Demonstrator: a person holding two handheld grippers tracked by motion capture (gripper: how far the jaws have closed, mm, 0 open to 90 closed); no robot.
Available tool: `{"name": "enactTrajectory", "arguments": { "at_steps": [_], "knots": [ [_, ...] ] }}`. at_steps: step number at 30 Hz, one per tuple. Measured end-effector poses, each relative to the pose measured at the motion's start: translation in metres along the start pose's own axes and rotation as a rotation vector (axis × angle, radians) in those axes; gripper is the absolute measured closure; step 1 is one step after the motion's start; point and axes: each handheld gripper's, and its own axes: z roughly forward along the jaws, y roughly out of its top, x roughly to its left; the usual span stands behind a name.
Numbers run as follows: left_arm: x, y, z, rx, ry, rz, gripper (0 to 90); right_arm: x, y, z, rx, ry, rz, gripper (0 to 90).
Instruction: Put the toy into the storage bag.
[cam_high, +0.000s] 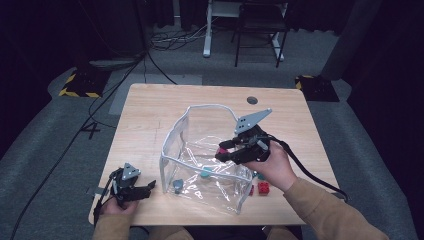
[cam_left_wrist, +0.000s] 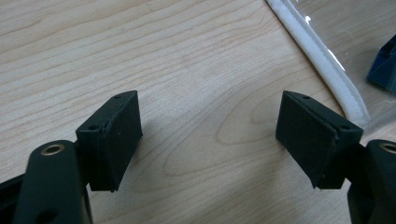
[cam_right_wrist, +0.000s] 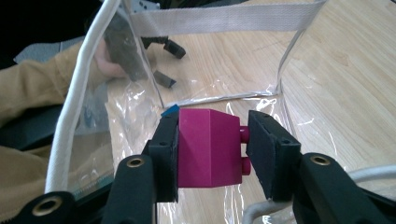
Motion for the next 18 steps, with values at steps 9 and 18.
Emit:
{"name": "enactTrajectory", "arguments": {
  "at_steps": [9, 18],
  "knots": [
    [0.000, 0.000, 0.000, 0.000, 0.000, -0.001, 22.7, -0.001, 0.002, -0.010, -0.042, 0.011, 0.025, 44.2],
    [0.000, 0.000, 0.000, 0.000, 0.000, 0.000, 22.7, -0.004, 0.002, -0.044, -0.144, -0.052, 0.025, 44.5]
  ]
}}
